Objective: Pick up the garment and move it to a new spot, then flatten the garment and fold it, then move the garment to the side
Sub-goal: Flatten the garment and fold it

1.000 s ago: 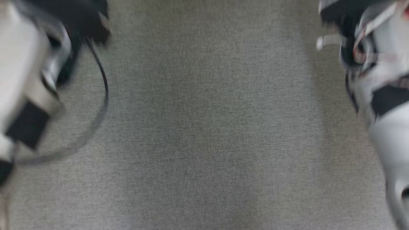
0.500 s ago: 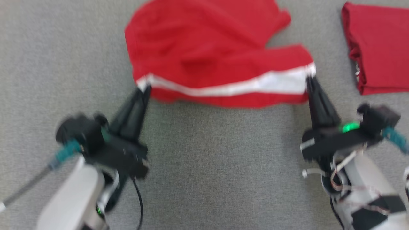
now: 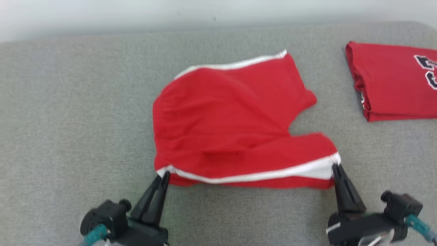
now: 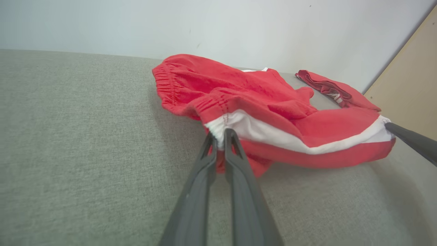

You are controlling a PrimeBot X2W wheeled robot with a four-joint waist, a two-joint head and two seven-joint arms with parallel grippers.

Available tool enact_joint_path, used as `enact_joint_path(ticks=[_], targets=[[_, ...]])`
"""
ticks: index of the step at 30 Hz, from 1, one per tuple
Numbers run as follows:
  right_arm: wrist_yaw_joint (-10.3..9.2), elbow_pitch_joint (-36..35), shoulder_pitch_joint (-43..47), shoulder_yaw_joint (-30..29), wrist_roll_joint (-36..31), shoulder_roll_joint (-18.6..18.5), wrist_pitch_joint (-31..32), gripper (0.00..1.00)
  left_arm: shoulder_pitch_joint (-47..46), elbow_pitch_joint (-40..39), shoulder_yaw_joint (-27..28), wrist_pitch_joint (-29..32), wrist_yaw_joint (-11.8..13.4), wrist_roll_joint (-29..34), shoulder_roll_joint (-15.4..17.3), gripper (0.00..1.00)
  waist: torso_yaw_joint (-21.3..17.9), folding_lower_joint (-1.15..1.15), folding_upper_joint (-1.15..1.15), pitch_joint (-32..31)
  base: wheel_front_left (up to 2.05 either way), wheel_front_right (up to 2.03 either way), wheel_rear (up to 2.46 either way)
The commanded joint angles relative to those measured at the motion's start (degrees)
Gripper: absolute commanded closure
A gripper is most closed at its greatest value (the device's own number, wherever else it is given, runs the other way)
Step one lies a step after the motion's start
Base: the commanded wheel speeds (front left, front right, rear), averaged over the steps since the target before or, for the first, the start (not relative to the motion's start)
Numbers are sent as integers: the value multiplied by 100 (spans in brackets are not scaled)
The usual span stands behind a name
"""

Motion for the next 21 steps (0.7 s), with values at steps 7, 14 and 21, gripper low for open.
enact_joint_path(ticks=[7,14,21], targets=[[-16,119,458,-163,-156,159,-24,100,485,244,-34,-17,-7,119,-204,100,116,2,1,-510,0,0,0],[-16,258,561,-187,-236,196,-25,100,595,416,-137,-18,-3,176,-274,100,133,2,1,-623,0,0,0],[-16,335,590,-210,-242,232,-25,100,596,450,-135,-17,-4,162,-298,100,153,2,1,-646,0,0,0]])
